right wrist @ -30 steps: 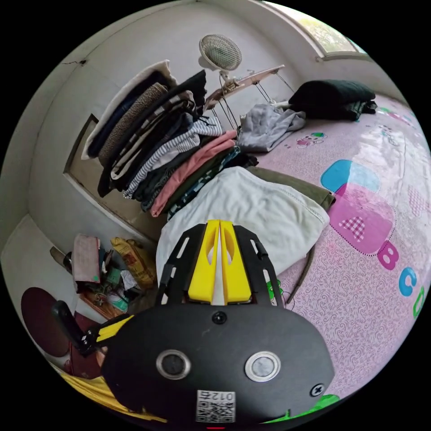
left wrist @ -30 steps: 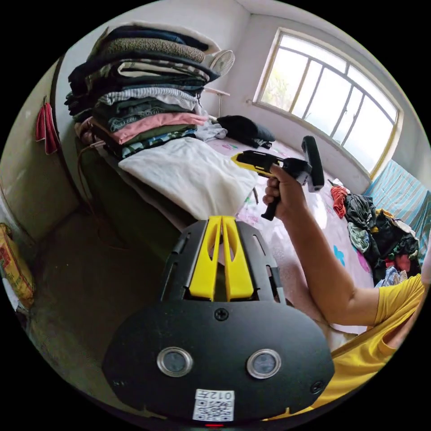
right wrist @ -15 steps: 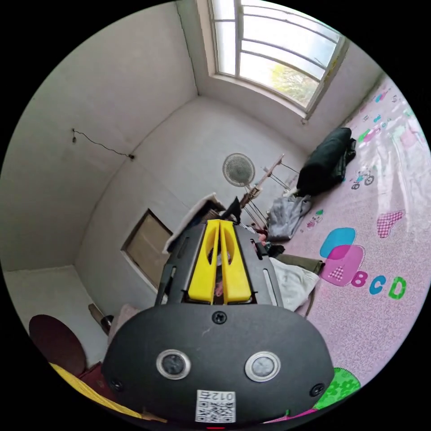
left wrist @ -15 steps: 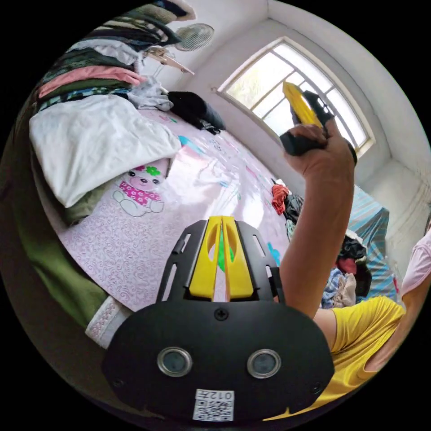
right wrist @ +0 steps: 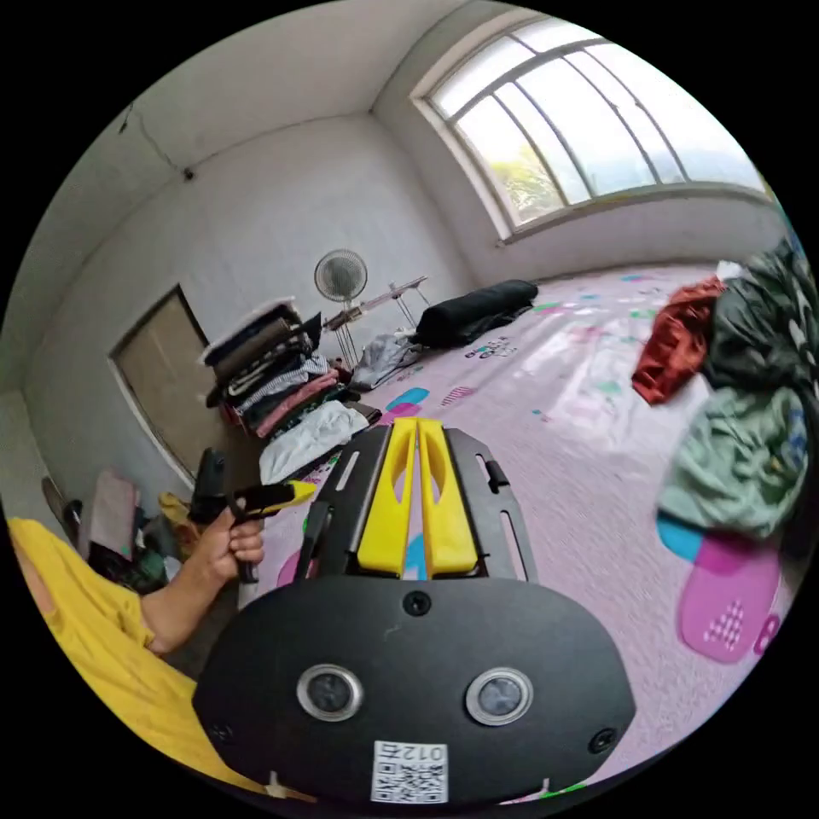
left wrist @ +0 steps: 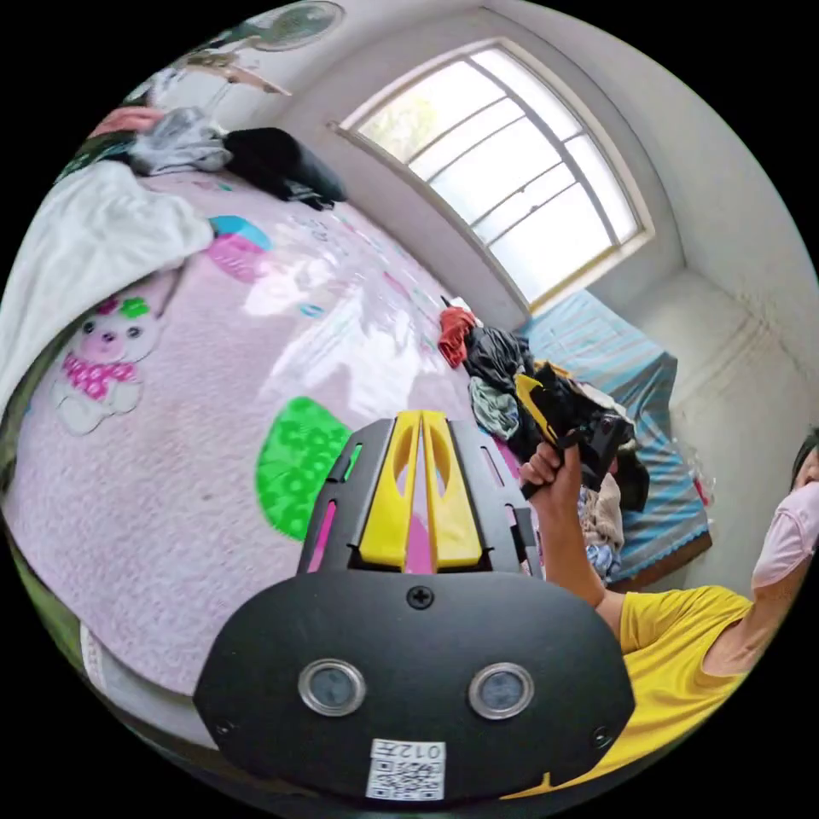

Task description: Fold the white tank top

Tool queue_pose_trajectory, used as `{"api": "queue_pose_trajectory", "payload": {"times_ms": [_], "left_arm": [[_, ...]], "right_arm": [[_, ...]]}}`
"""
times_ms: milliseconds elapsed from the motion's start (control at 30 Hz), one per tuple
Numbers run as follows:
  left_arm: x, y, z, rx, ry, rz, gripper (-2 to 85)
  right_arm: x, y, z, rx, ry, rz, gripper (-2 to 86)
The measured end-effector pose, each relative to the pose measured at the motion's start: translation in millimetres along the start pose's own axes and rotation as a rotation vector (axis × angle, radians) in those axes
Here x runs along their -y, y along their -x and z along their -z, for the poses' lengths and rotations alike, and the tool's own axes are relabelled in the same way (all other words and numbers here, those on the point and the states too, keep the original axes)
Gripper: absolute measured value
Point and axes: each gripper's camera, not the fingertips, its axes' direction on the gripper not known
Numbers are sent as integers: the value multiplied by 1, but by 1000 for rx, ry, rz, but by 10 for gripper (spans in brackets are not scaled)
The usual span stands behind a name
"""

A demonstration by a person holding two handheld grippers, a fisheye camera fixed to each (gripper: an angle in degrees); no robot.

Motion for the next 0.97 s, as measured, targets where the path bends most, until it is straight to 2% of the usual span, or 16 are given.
{"api": "queue_pose_trajectory", "payload": {"times_ms": [67, 100, 167, 233, 333, 433, 567, 600, 667, 767, 833, 900, 967], "left_arm": [[33, -48, -73, -30, 132, -101, 31], [52, -77, -125, -20, 203, -152, 39], [76, -110, -201, -11, 297, -166, 51], [105, -140, -291, -5, 386, -142, 69], [129, -163, -372, 61, 390, -59, 85], [139, -173, -432, 71, 390, 12, 80], [146, -191, -461, 116, 402, -16, 39], [141, -194, -472, 98, 446, -41, 23], [129, -191, -465, 23, 410, -29, 13], [102, -171, -444, -204, 308, 38, 7], [103, -151, -425, -470, 208, 107, 5], [120, -147, -409, -660, 159, 97, 4], [136, -154, -389, -698, 140, 37, 4]], "right_arm": [[-20, -50, 80, 60, -93, -134, 14], [-23, -59, 96, 38, -110, -168, 14], [-27, -79, 149, -133, -171, -232, 19], [-19, -99, 176, -143, -220, -350, 25], [4, -124, 202, -31, -269, -521, 36], [14, -121, 215, -93, -274, -620, 33], [39, -115, 226, -140, -212, -704, 21], [41, -114, 229, -149, -212, -714, 21], [50, -108, 244, -163, -231, -741, 22], [60, -101, 262, -194, -245, -768, 31], [65, -96, 273, -200, -253, -772, 43], [69, -91, 282, -191, -261, -772, 63], [70, -88, 293, -136, -275, -800, 88]]}}
